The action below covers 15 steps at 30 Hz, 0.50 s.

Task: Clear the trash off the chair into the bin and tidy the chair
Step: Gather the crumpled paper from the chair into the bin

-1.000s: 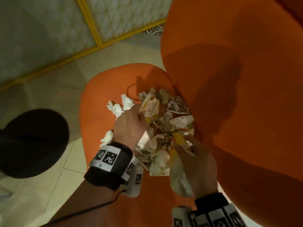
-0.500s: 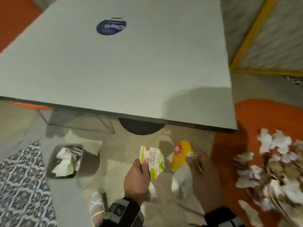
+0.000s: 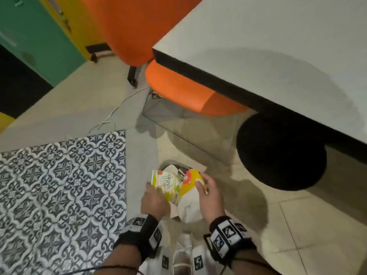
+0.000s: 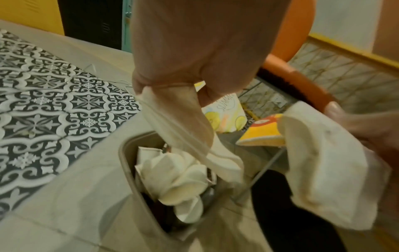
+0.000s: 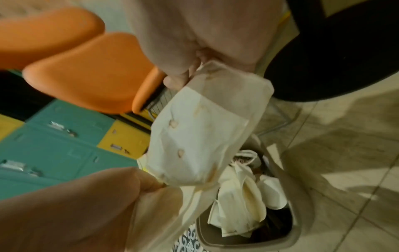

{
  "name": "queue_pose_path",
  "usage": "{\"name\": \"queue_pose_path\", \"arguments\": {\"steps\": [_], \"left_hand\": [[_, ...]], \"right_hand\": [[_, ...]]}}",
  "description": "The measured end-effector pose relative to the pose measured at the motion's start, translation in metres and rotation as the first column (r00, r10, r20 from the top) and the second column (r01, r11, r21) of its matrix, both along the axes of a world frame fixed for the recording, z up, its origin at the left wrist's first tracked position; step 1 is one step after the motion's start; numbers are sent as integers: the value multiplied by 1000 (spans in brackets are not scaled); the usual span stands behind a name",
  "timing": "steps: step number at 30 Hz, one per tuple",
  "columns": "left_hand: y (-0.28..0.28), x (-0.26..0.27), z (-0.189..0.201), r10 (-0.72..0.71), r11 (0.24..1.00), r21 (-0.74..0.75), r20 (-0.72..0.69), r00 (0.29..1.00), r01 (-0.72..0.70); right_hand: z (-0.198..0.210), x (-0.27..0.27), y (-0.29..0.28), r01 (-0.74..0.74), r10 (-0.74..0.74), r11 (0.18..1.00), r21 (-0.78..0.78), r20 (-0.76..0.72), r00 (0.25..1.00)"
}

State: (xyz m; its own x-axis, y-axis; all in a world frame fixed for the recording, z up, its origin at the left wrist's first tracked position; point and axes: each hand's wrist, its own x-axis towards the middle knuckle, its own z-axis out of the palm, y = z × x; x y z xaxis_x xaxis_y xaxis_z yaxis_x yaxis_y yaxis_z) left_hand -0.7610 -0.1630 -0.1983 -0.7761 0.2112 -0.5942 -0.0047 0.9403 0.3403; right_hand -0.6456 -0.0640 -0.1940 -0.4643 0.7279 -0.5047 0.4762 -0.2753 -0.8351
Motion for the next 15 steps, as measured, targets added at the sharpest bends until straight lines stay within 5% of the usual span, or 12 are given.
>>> {"name": "queue_pose_path", "arguments": {"steps": [7,15], "left_hand": [[-4,-59,-106,-333,940,-54,77,940,337],[-1,-54,-155,-512,846,-128,81,855,518]], "right_hand": [[-109,-82,-4,-275,271,961,-21,264,926],[-150,-79,-3,-447,355,893,51,529,771]]}}
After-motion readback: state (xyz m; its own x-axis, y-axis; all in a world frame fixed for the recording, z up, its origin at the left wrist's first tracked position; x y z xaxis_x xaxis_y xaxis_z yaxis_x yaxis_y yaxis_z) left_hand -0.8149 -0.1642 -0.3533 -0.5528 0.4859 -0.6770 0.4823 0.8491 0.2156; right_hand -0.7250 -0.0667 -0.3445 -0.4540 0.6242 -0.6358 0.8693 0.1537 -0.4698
